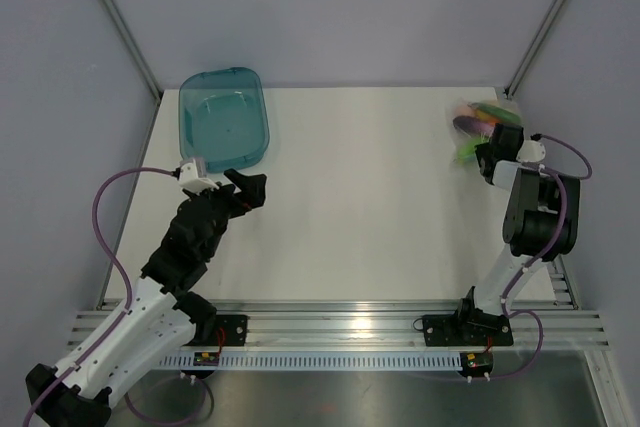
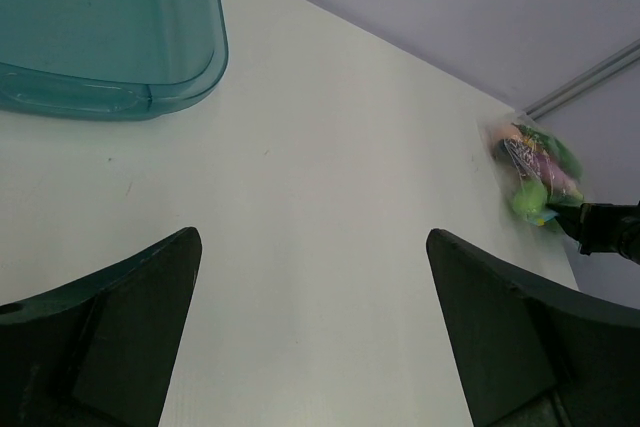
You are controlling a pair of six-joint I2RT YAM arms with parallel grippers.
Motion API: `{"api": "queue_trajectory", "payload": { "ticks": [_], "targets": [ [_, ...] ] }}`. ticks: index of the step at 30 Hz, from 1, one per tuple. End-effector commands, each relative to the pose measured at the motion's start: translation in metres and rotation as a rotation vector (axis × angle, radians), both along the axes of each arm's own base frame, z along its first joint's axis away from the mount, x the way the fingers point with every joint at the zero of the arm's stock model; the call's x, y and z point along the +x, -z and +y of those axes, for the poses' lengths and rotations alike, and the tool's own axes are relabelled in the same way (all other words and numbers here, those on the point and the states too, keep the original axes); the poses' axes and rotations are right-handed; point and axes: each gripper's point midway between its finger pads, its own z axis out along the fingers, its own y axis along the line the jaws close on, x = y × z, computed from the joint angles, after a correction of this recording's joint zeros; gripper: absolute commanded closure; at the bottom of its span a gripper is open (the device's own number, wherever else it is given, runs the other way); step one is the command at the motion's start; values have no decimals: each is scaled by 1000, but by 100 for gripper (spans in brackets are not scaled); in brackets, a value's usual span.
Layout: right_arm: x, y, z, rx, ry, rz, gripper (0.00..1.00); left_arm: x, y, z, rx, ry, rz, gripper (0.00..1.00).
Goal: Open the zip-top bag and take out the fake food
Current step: Move the zipper food storage bag to the center of the board.
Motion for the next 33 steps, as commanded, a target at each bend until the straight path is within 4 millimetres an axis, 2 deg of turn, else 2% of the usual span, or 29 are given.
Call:
{"api": "queue_trajectory", "payload": {
  "ticks": [1, 3, 4, 5, 7, 8, 10, 11, 12, 13, 14, 17, 18, 21, 26, 27, 31, 33],
  "targets": [
    [4, -43, 37, -23, -118, -29, 100, 4, -30, -11, -28, 48, -98, 1],
    [6, -63, 49, -31, -151, -18, 100, 4, -30, -14, -23, 69, -109, 1],
    [-1, -58, 66, -30, -189, 36, 100, 4, -32, -15, -25, 74, -127, 1],
    [-3, -72, 72, -39, -199, 17, 100, 5, -30, -16, -20, 79, -129, 1],
    [-11, -77, 94, -38, -242, 17, 100, 5, -33, -17, -11, 88, -153, 1],
    [-16, -90, 100, -48, -252, -5, 100, 6, -33, -17, -8, 86, -156, 1],
    [-27, -94, 111, -54, -269, 14, 100, 7, -32, -19, -1, 93, -168, 1],
    [-31, -103, 129, -58, -306, 7, 100, 7, -33, -19, 2, 93, -175, 1],
    [-34, -107, 134, -53, -313, 9, 100, 7, -29, -21, 6, 103, -175, 1],
    [-41, -104, 143, -40, -335, 40, 100, 9, -31, -22, 10, 107, -193, 1],
    [-46, -110, 155, -26, -368, 34, 100, 9, -31, -23, 9, 111, -202, 1],
    [-61, -110, 175, 15, -401, 67, 100, 10, -31, -33, 23, 167, -250, 1],
    [-67, -110, 187, 22, -426, 74, 100, 8, -38, -40, 16, 205, -293, 1],
    [-80, -114, 211, 55, -469, 84, 100, 9, -31, -47, 49, 239, -338, 1],
    [-105, -123, 243, 72, -538, 115, 100, 17, -33, -49, 58, 225, -434, 1],
    [-107, -128, 248, 78, -549, 115, 100, 20, -26, -57, 73, 256, -421, 1],
    [-121, -135, 260, 102, -581, 130, 100, 17, -32, -82, 123, 360, -526, 1],
    [-124, -144, 263, 111, -599, 104, 100, 7, -33, -101, 176, 448, -593, 1]
  ]
}}
